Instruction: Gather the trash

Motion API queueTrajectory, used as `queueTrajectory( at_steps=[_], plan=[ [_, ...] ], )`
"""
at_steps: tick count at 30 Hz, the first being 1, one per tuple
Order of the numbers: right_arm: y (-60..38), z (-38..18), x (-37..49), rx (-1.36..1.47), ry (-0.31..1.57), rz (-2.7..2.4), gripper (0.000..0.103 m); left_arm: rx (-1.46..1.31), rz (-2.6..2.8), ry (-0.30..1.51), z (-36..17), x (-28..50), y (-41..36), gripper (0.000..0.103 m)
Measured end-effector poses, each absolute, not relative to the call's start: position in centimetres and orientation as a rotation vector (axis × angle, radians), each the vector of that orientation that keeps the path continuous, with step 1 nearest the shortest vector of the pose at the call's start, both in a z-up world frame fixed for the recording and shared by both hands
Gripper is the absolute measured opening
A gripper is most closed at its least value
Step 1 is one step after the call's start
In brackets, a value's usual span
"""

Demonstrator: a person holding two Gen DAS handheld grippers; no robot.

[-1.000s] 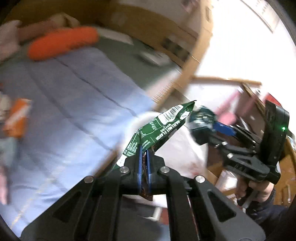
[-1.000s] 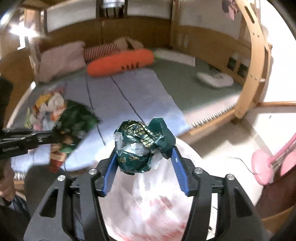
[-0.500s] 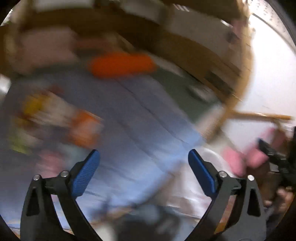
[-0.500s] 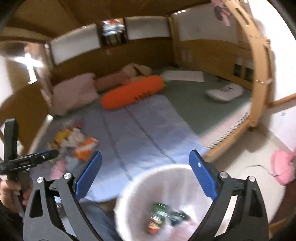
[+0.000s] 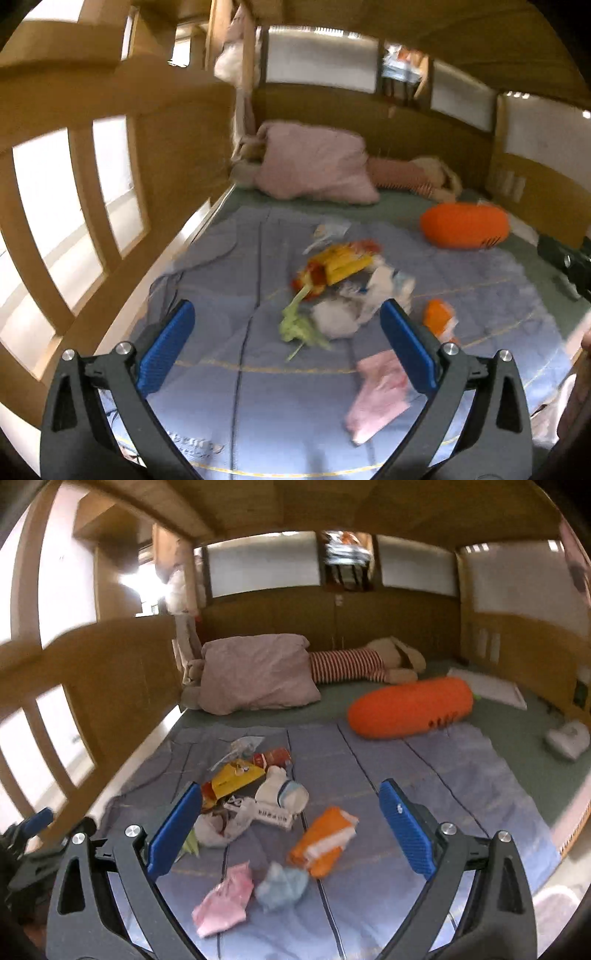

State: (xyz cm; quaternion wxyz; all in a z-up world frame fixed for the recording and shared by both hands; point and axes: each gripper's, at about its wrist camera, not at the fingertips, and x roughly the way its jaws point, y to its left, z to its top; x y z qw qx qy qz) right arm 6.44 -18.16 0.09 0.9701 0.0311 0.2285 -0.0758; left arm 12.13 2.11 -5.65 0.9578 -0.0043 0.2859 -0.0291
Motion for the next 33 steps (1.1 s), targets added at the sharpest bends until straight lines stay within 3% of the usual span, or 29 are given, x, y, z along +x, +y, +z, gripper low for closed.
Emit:
queueTrajectory(
  at_steps=[2,5,33],
  plan=[
    [-17.5,-2.4,6.8,0.027,0.451,-0.184,0.094,-0.002,-0.079,0.627,-5.9,12.8,2.5,0.100],
    [-17.4,-4.8,8.8,0.018,0.618,-0.152,0.094,0.007,-0.104,0.611,-5.9,12.9,2.5,0.100],
    [-18.0,-4.7,9.0,0.088,0.587,-0.134,0.096,0.017,-0.137,0.674,-7.6,12.3,2.0,0.100]
  ],
)
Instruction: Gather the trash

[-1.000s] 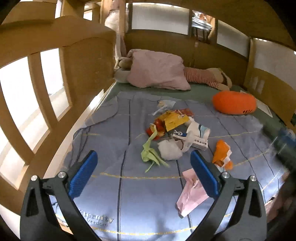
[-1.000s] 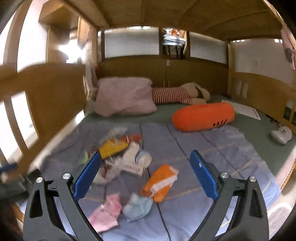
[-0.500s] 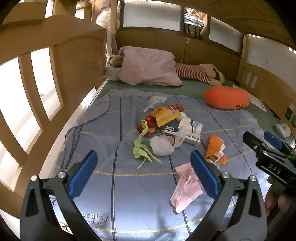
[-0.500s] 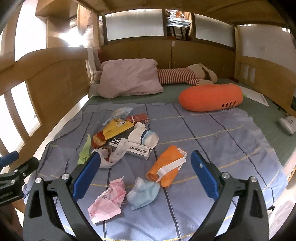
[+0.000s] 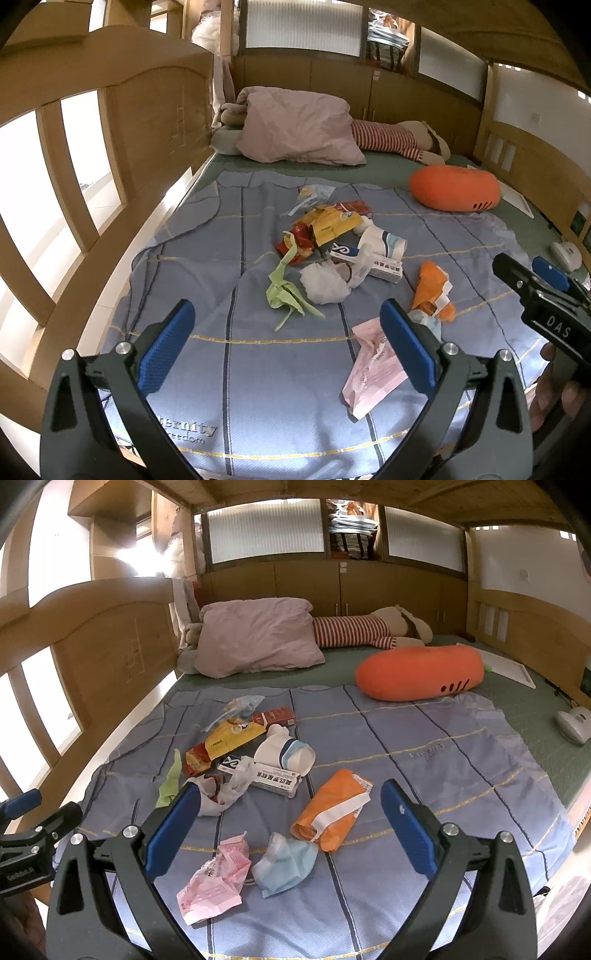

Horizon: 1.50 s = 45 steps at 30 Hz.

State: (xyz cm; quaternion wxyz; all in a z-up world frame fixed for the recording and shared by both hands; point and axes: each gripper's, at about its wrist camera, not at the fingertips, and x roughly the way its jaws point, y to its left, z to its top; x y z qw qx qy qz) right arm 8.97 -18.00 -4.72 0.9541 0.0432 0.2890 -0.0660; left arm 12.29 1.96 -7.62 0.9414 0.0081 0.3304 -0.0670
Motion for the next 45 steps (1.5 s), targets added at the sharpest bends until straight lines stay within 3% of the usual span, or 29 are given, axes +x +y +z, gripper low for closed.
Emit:
queueTrajectory(
  at_steps=[16,23,30,32,35,36,37,39,40,45],
  plan=[
    [-16.5,-5.7,10.6,0.053,0.642,-0.081,0.096,-0.007,-0.130,0.670,-7.6,12.4,2.6,0.100],
    [-12.4,-10.1,18.4,-0.060,0.876,0.043,0.096,-0.036,-0.097,0.678,-7.9,13.0,4.0,0.100],
    [-13.3,-13.2,17.5,0.107,1.056,0.034,0.096,-0.075,-0.086,0.690,-7.9,13.3,5.4,0.100],
    [-12.2,-14.3,18.0,0.042,1.100,0.049,0.091,-0.090,-0.092,0.690,-7.7,13.4,5.5,0.100],
    [-11.2,-17.6,19.2,0.020,1.268,0.099,0.069,-0.071,-0.094,0.688,-7.7,13.4,5.1,0.100],
    [-11.2,-18.8,19.4,0.056,1.328,0.120,0.056,-0.068,-0.094,0.692,-7.8,13.4,5.1,0.100],
    [-11.2,-19.3,19.4,0.073,1.347,0.129,0.046,-0.067,-0.094,0.696,-7.8,13.5,5.1,0.100],
    [-10.8,-19.2,19.3,0.056,1.331,0.154,0.036,-0.076,-0.096,0.706,-8.0,13.6,5.2,0.100],
    [-10.7,-18.9,19.2,0.051,1.312,0.170,0.025,-0.080,-0.097,0.708,-8.0,13.6,5.2,0.100],
    [-12.5,-12.7,16.6,0.156,1.052,0.201,0.021,-0.067,-0.135,0.724,-8.3,13.5,4.1,0.100]
  ],
)
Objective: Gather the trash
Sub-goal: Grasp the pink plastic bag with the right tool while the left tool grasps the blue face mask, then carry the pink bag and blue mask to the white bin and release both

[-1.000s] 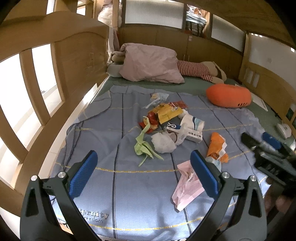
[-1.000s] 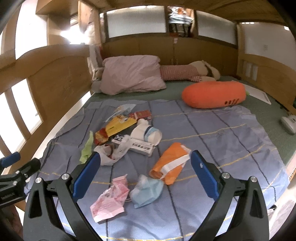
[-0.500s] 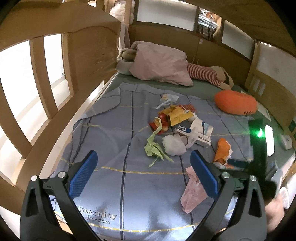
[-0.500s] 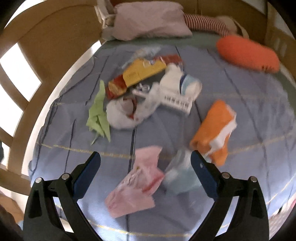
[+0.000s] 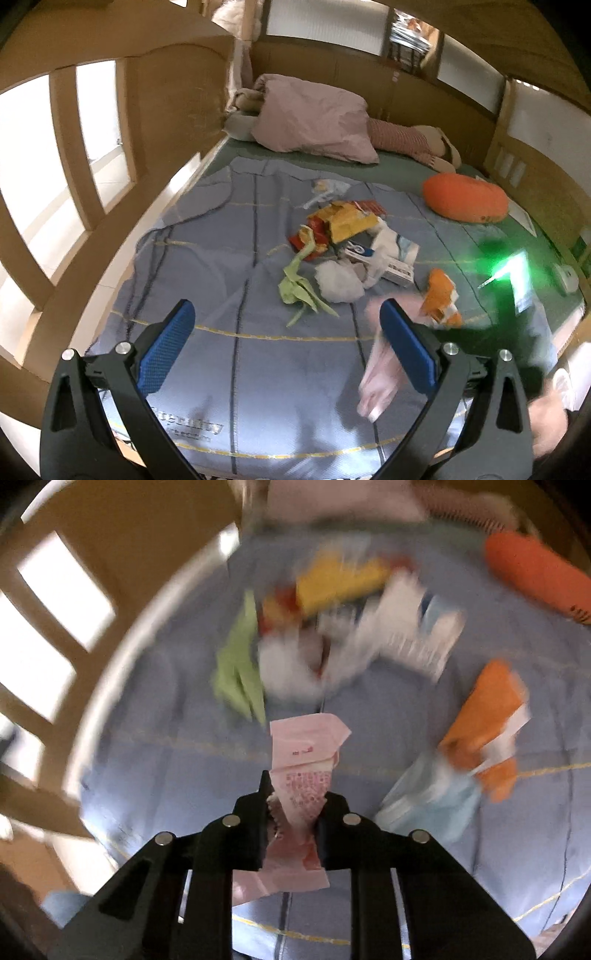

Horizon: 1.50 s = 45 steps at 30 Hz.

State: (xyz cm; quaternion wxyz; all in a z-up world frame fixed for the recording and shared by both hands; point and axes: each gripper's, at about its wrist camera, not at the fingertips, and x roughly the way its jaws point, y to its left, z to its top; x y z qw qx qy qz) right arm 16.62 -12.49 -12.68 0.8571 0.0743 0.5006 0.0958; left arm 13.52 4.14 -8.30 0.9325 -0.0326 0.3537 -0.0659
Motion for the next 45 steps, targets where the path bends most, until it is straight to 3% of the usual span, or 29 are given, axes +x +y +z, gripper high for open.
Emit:
queueTrajectory(
  at_steps=[6,11,17,19,20,21,27,33,45],
  plan=[
    [-21.0,-4.1,11.4,0.275,0.575,-0.031,0.021,0.028,-0.359,0.822,-10.4,13.8,-2.5,0.100],
    [-23.8,-3.5,10.0,0.354,0.509,-0.105,0.021,0.156,-0.505,0.895,-13.6,15.0,-10.3,0.097],
    [-23.3,-3.5,10.4,0.358,0.536,-0.105,0.021,0.223,-0.573,1.027,-19.8,18.7,-15.8,0.072],
    [-23.3,-3.4,10.6,0.347,0.548,-0.105,0.021,0.202,-0.582,1.073,-21.6,19.4,-16.0,0.048],
    [-23.9,-3.3,11.0,0.345,0.554,-0.102,0.021,0.185,-0.593,1.108,-22.4,20.0,-15.8,0.020],
    [-23.9,-3.7,11.2,0.336,0.561,-0.100,0.021,0.177,-0.588,1.112,-22.4,20.2,-15.5,0.016],
    [-23.8,-3.7,11.7,0.332,0.563,-0.076,0.021,0.022,-0.506,1.041,-16.2,20.3,-9.9,0.015],
    [-22.2,-3.9,11.8,0.274,0.591,-0.009,0.021,0.005,-0.358,0.820,-8.8,16.8,-2.0,0.015],
    [-17.4,-4.5,11.3,0.110,0.629,0.044,0.021,-0.087,-0.317,0.822,-8.9,17.3,1.3,0.015]
  ],
)
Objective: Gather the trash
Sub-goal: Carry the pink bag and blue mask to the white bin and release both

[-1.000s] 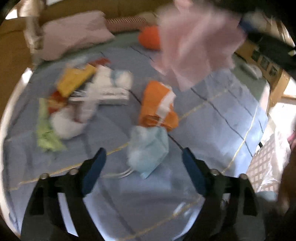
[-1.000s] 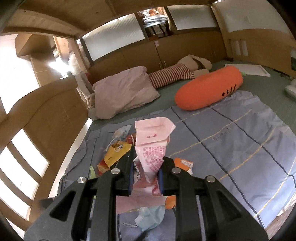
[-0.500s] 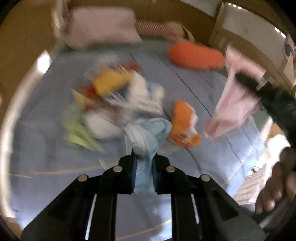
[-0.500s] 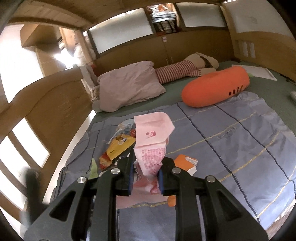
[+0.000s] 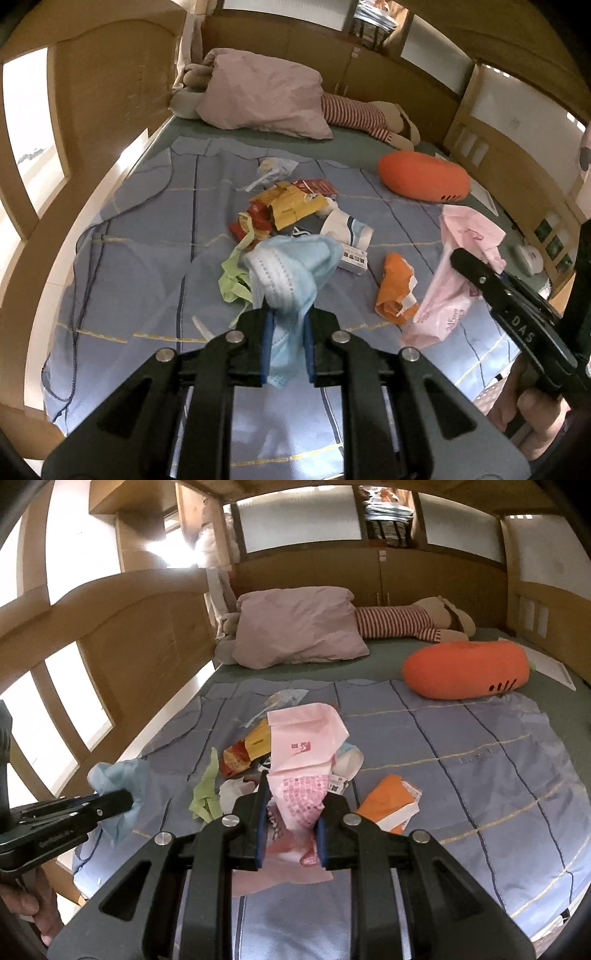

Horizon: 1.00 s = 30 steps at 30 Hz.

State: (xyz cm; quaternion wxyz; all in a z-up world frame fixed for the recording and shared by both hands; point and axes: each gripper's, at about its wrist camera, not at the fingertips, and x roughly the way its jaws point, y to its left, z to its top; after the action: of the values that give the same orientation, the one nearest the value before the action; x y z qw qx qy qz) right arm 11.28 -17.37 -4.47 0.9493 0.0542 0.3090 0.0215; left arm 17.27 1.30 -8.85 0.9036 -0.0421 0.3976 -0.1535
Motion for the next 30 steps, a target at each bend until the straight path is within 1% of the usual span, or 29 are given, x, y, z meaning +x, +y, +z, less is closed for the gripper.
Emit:
queueTrajectory(
  at_steps=[30],
  plan=[
    [-17.30,-4.99,12.12,0.115,0.666,0.037,0.021,-0.063,-0.319,0.831,-9.12,17.07,0.96,0.017]
  ],
)
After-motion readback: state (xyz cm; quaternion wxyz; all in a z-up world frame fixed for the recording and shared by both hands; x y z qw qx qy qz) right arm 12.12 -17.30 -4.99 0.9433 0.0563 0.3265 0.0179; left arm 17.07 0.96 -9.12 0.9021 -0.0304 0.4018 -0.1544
